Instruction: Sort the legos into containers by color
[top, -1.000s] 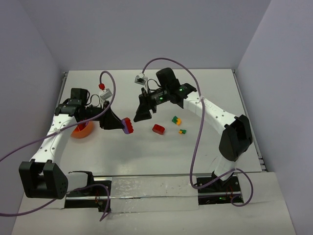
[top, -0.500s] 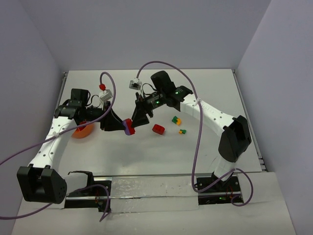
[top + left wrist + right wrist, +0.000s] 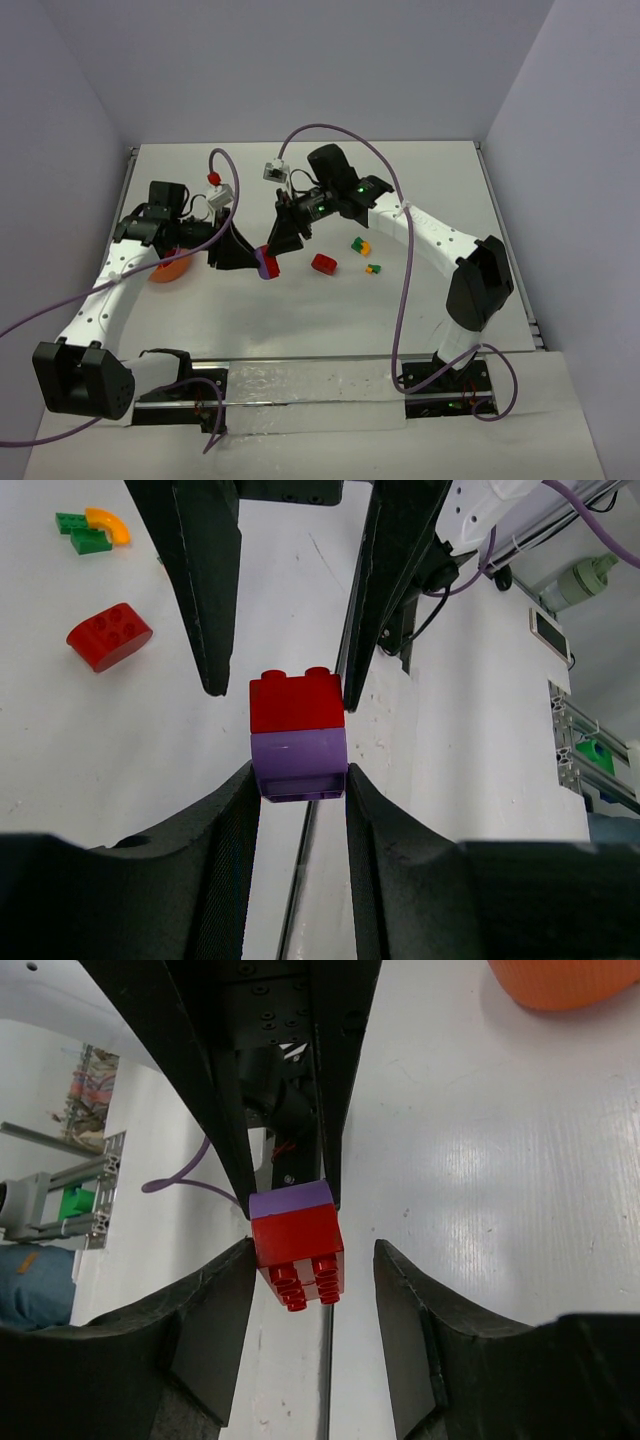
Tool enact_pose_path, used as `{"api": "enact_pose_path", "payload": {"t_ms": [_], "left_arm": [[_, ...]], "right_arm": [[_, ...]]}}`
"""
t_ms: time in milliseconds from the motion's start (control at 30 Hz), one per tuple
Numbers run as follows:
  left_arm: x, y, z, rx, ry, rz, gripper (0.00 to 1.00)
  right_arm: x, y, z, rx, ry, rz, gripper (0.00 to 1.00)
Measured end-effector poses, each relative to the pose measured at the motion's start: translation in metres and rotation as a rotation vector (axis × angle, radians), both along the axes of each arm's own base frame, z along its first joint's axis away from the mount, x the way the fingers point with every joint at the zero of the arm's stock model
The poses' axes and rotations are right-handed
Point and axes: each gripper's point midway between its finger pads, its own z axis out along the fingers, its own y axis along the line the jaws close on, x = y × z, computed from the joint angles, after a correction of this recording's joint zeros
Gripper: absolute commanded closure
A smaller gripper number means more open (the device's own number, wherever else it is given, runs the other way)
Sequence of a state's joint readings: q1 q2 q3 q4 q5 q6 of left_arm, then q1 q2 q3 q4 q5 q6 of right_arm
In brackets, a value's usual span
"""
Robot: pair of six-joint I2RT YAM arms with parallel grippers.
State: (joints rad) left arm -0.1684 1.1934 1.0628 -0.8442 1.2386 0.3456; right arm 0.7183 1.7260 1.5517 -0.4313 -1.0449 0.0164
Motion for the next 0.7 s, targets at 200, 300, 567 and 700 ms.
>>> {"api": "enact_pose_path", "payload": {"t_ms": [200, 300, 567, 700], "left_arm": [[0.002, -0.001, 0.004, -0.009, -0.014, 0.006, 1.0], [0.002, -0.002, 0.006, -0.012, -0.018, 0.007, 1.0], [0.001, -0.002, 0.005, -0.013, -0.007, 0.009, 0.54], [0.003, -0.002, 0.004, -0.005, -0.003, 0.02, 0.4]], "right_arm": [[-0.006, 0.002, -0.002, 0.003, -0.017, 0.029, 0.47], [-0.01, 0.002, -0.003, 0.001, -0.021, 0.044, 0.61], [-0.013, 0.001, -0.005, 0.003, -0.029, 0.067, 1.0], [-0.013, 0.002, -0.006, 0.002, -0.034, 0.067, 1.0]]}}
